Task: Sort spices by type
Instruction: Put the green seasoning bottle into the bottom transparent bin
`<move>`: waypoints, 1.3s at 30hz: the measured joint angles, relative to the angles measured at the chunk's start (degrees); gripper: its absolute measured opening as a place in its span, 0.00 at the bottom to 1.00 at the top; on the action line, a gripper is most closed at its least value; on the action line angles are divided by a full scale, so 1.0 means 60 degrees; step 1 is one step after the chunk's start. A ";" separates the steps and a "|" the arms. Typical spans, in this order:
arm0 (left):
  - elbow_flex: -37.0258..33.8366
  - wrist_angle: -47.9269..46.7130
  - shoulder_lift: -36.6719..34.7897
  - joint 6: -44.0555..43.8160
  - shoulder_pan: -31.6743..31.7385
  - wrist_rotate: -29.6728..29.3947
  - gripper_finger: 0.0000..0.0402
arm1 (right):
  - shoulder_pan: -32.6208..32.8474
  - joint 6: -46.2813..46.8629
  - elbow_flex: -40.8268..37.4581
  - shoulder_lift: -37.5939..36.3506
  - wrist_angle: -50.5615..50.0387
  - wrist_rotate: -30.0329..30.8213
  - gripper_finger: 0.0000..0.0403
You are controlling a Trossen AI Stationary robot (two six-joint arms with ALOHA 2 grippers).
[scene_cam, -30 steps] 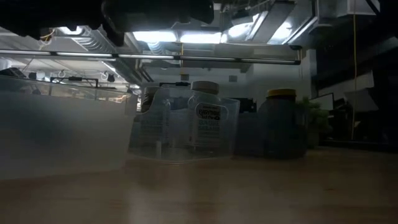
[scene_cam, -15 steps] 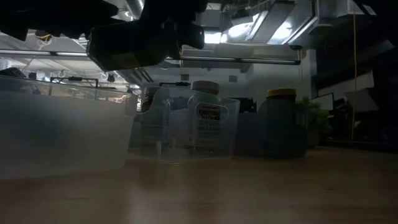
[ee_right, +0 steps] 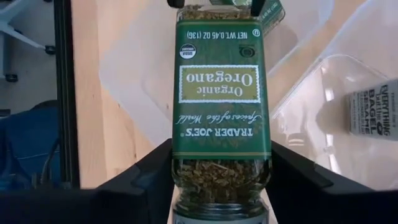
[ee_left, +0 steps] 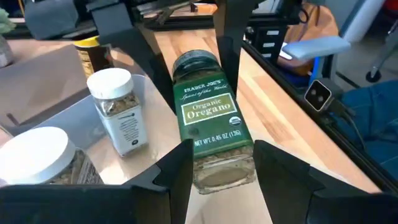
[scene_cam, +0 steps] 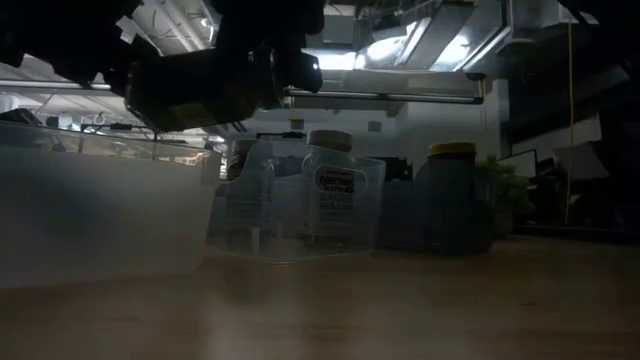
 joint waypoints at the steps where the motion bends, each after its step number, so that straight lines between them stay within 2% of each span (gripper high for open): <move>1: 0.0000 -0.0017 0.0000 0.0014 -0.0010 -0.0001 0.39 | 0.0000 0.0003 0.0000 0.0000 0.0031 0.0018 0.52; 5: 0.0000 -0.0079 0.0007 0.0016 -0.0008 0.0000 0.39 | 0.0000 0.0006 0.0000 0.0000 0.0200 0.0076 0.54; 8: 0.0000 -0.0028 0.0007 0.0077 0.0003 -0.0097 0.39 | 0.0000 0.0006 0.0000 0.0047 0.0176 0.0080 0.51; 14: 0.0000 -0.0072 0.0119 0.0013 0.0036 -0.1101 0.39 | 0.0000 0.0006 0.0011 0.0141 0.0239 0.0067 0.51; 18: 0.0000 -0.0066 0.0566 -0.0020 -0.0039 -0.1042 0.39 | 0.0000 0.0006 0.0007 0.0179 0.0209 0.0022 0.54; 26: 0.0000 0.0223 0.1443 -0.0039 -0.0282 -0.1021 0.39 | 0.0000 0.0010 0.0007 0.0178 0.0313 -0.0007 0.50; 32: 0.0000 0.0816 0.1777 0.0096 -0.0295 -0.0980 0.39 | -0.0001 0.0168 0.0011 0.0178 0.0721 0.0013 0.55; 39: -0.0004 0.1232 0.2116 0.0098 -0.0295 -0.0984 0.39 | -0.0007 0.0247 0.0011 0.0175 0.1177 0.0042 0.50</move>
